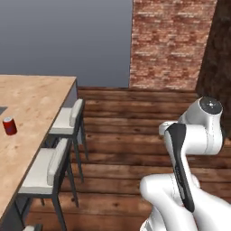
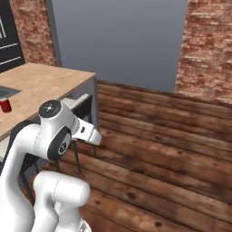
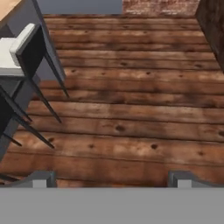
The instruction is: Four empty soda cans are scattered around the kitchen. Gather all the cans and cluster them next to the stove for recycling.
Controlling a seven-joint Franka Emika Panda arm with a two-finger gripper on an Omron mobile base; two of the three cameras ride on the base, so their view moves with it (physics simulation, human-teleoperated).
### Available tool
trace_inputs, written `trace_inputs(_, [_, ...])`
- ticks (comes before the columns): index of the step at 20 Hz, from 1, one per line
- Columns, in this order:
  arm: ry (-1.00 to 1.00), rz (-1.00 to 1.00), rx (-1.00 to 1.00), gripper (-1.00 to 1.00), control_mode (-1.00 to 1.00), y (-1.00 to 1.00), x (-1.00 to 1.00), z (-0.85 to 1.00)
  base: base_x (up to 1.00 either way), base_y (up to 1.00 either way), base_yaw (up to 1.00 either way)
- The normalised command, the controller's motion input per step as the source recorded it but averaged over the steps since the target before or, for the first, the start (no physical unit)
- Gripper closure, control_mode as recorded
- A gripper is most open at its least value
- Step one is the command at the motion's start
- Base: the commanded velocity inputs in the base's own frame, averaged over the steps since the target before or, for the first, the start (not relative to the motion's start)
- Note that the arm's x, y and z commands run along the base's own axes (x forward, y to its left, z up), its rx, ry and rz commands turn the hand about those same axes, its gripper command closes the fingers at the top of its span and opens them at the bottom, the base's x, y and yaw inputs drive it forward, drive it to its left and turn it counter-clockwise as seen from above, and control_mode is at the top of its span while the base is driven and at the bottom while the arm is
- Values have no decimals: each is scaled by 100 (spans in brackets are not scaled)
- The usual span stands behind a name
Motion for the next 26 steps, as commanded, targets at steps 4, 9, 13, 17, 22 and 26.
trace_inputs(4, [0,0,0,-100,100,0,0,0,52,-66,53])
trace_inputs(9, [0,0,0,-100,100,0,0,0,41,-38,68])
trace_inputs(13, [0,0,0,-100,100,0,0,0,38,-47,67])
trace_inputs(17, [0,0,0,-100,100,0,0,0,35,-64,59])
trace_inputs(22, [0,0,0,-100,100,0,0,0,32,-62,54])
trace_inputs(26, [0,0,0,-100,100,0,0,0,48,-63,48])
